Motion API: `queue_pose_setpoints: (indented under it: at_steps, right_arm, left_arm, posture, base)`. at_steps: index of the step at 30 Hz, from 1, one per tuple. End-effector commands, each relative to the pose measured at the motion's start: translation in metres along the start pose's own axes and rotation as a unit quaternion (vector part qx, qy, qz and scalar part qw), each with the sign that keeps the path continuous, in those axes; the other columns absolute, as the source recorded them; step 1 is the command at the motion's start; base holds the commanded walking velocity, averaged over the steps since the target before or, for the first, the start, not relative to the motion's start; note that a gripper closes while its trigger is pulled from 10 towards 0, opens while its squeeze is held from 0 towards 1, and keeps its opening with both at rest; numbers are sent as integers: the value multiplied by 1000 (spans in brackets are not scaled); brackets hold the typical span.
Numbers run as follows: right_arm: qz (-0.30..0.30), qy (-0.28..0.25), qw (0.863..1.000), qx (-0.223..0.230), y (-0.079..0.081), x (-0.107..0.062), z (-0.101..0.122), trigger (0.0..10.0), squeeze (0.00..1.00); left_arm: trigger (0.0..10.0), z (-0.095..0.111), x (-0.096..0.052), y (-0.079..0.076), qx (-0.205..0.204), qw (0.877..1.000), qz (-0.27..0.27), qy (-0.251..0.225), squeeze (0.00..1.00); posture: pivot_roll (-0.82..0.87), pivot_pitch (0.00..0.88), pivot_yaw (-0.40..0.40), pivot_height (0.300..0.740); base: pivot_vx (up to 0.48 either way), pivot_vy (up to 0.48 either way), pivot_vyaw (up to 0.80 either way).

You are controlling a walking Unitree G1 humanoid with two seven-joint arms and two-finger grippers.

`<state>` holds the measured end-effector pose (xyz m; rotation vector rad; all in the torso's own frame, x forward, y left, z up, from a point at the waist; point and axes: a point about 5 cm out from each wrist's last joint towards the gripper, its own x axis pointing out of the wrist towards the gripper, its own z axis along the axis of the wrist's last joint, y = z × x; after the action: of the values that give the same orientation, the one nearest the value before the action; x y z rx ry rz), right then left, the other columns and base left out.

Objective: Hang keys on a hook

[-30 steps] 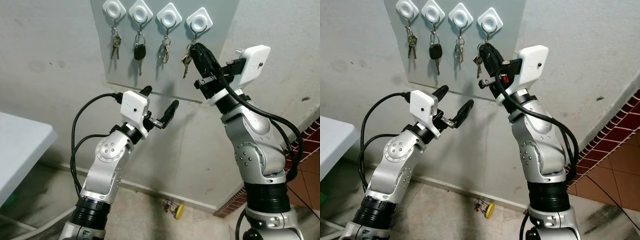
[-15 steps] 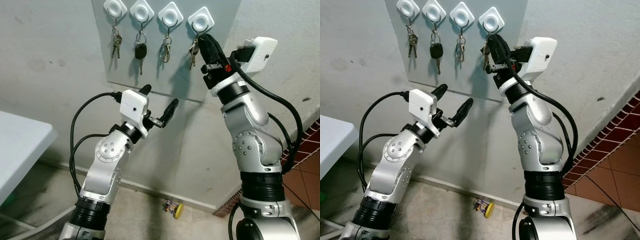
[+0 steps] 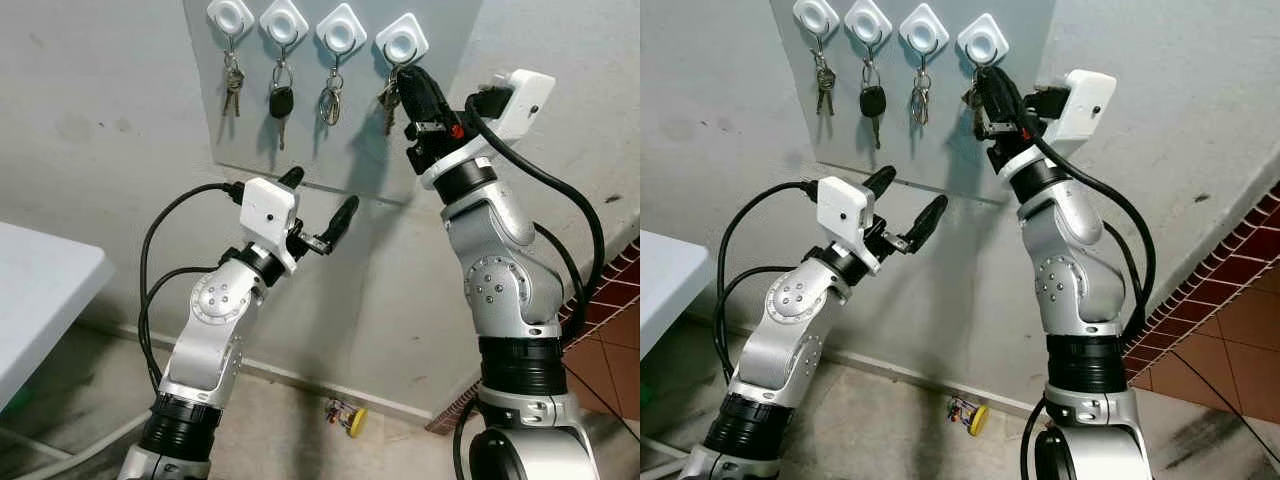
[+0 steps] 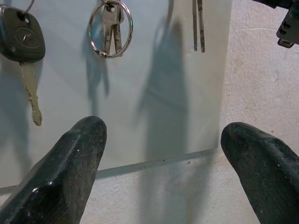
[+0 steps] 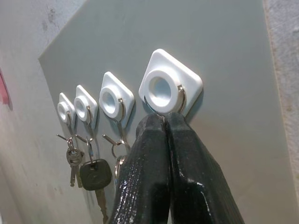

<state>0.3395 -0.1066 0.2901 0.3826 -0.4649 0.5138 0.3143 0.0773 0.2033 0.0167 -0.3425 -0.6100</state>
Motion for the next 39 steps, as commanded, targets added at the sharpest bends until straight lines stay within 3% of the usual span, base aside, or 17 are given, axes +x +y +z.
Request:
queue_pose_setpoints:
  at_steps: [1,26,39]
  right_arm:
    - [4,5,1000,12,3,4,0,10000,0]
    - [-13,3,994,105,-2,1,-3,10000,0]
    - [-13,22,992,125,-2,-2,-11,10000,24]
  left_arm:
    - [10000,2,-1,-1,4,1000,-2,-1,0]
    - [10000,3,-1,-1,1,1000,0,1,0]
    - [10000,4,-1,-1,0,1000,0,0,0]
  posture:
    - [51,108,-53,740]
    - [51,121,-50,740]
    - [51,122,-49,740]
  base:
    - [0,0,0]
    - [0,0,0]
    - [0,0,0]
